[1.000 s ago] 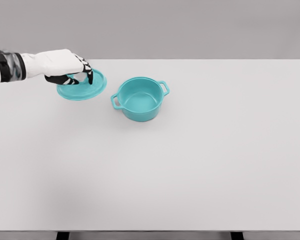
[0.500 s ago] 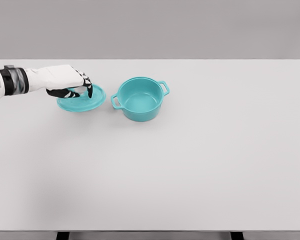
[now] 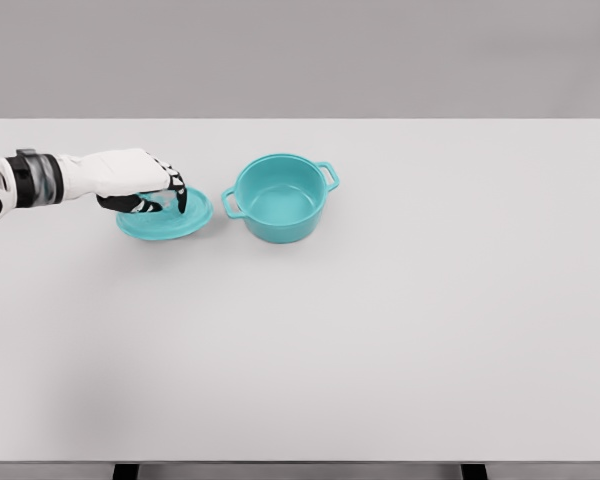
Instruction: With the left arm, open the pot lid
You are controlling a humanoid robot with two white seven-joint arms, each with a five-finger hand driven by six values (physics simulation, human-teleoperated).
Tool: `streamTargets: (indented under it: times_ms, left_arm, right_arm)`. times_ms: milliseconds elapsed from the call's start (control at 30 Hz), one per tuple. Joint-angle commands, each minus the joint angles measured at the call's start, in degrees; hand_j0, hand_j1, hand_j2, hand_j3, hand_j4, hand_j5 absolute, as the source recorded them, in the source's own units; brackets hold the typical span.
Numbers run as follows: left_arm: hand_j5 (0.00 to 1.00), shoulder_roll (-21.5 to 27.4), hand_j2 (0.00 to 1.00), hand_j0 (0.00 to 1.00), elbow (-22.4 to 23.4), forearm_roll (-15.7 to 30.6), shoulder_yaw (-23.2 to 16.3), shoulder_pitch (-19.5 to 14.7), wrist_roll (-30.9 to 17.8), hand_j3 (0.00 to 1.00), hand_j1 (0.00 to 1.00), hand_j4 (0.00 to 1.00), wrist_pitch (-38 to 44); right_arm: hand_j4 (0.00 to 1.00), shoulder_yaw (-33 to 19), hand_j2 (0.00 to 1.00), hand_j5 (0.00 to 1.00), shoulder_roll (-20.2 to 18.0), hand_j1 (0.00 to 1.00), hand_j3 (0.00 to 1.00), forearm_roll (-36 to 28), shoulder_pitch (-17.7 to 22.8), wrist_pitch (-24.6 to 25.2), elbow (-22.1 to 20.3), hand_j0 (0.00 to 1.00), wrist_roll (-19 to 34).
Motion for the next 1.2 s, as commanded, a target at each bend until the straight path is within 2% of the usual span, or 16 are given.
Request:
streamTargets:
  times_ms: [0, 800, 933, 1167]
  left_arm:
    - [0.52, 0.07, 0.52, 0.52, -0.01, 0.26, 0.10, 0.00, 0.03, 0.52, 0.52, 0.52, 0.15]
    - [0.54, -0.10, 0.54, 0.54, -0.01, 0.26, 0.10, 0.70, 0.03, 0.54, 0.54, 0.54, 0.15]
    - [0.62, -0.10, 0.62, 0.62, -0.01, 0.26, 0.18, 1.05, 0.03, 0.62, 0.62, 0.62, 0.15]
    - [0.87, -0.10, 0.87, 0.87, -0.01, 0.09, 0.89, 1.14, 0.03, 0.87, 0.87, 0.87, 0.15]
  right_arm:
    - [1.00, -0.02, 1.00, 1.00, 0.00, 1.00, 1.00, -0.04, 0.00, -0.01, -0.01, 1.00, -0.01]
    - [1.00, -0.02, 1.00, 1.00, 0.00, 1.00, 1.00, -0.04, 0.00, -0.01, -0.01, 1.00, -0.01]
    - [1.00, 0.07, 1.00, 1.00, 0.00, 1.00, 1.00, -0.04, 0.00, -0.01, -0.01, 1.00, -0.01]
    - [1.00, -0.02, 1.00, 1.00, 0.00, 1.00, 1.00, -0.04, 0.00, -0.01, -0.01, 1.00, -0.01]
